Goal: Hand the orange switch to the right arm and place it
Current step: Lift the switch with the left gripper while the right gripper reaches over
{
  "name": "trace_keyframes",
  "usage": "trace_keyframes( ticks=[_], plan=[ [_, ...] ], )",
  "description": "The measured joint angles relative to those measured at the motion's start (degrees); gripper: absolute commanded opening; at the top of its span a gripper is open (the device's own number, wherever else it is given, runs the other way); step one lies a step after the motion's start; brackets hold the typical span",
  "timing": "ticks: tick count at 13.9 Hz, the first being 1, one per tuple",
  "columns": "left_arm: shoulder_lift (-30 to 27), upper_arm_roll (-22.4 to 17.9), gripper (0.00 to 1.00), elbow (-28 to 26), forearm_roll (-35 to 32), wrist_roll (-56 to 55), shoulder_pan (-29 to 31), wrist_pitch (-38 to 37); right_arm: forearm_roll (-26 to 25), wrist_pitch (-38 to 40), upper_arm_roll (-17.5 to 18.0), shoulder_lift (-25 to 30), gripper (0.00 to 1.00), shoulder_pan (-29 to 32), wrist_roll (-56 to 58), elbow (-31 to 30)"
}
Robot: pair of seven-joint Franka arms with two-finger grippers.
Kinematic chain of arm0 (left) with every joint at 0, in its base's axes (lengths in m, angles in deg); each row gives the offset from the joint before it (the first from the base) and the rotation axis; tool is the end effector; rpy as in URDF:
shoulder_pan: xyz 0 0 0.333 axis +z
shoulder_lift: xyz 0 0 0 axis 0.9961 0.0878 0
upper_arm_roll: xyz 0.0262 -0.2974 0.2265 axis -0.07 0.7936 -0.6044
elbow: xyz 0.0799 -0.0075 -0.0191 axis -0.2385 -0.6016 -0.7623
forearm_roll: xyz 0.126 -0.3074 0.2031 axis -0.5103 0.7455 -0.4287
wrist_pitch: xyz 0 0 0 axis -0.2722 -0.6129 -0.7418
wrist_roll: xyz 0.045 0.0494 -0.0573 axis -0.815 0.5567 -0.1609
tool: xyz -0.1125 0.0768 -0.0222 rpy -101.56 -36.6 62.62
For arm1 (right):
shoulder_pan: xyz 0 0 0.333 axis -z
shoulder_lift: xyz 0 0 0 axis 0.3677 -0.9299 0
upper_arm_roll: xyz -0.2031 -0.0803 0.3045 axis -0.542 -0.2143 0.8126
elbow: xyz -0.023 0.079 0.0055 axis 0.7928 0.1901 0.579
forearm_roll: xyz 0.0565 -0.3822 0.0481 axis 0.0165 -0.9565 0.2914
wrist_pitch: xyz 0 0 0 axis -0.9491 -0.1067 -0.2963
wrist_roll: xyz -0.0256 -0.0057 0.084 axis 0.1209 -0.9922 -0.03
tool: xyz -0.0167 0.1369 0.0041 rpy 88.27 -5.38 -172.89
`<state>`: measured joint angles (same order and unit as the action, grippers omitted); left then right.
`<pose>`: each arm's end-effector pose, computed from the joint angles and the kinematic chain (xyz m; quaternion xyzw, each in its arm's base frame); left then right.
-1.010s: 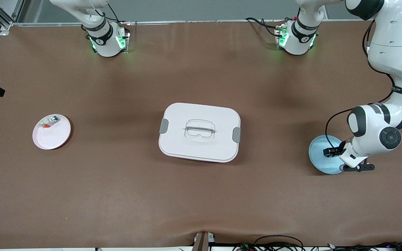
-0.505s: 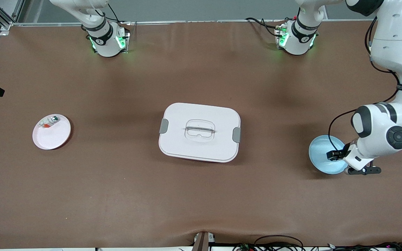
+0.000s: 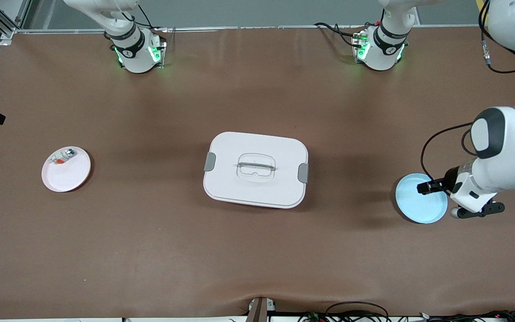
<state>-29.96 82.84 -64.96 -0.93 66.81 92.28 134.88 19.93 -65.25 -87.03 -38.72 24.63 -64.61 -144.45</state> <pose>0.6723 -0.0167 0.4143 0.9936 0.0896 -0.0578 0.0378 0.5589 -0.0622 0.6946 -0.9993 0.0334 -0.0148 0.0033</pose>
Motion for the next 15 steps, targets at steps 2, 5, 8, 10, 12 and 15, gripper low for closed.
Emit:
trace_keyframes(
  ticks=[2,5,8,10,12,15],
  plan=[
    [-2.4,1.4,0.19,2.8,3.2,-2.5,0.0,-6.4,-0.4,0.0,0.0,-0.1,1.0,-0.6,0.0,0.0],
    [-6.4,4.2,0.19,7.6,8.3,-8.3,0.0,-16.4,-0.7,-0.6,0.0,-1.1,1.0,-0.8,0.0,-0.1],
    [-9.1,9.2,0.19,11.1,11.4,-18.8,-0.1,-21.6,-1.0,-2.1,0.0,-2.9,1.0,-1.0,0.0,-0.3],
    [-10.0,12.9,0.19,11.8,13.3,-26.0,-0.2,-21.9,-1.1,-2.6,0.0,-5.9,1.0,-1.0,0.0,-0.7],
    [-10.2,16.2,0.19,12.2,15.5,-32.1,-0.4,-21.7,-1.2,-3.5,-0.2,-9.1,1.0,-0.8,0.0,-0.6],
    [-10.2,20.4,0.19,12.9,17.3,-40.9,-0.4,-18.6,-1.2,-3.7,-0.5,-11.9,1.0,-0.3,0.0,-0.7]
  ],
)
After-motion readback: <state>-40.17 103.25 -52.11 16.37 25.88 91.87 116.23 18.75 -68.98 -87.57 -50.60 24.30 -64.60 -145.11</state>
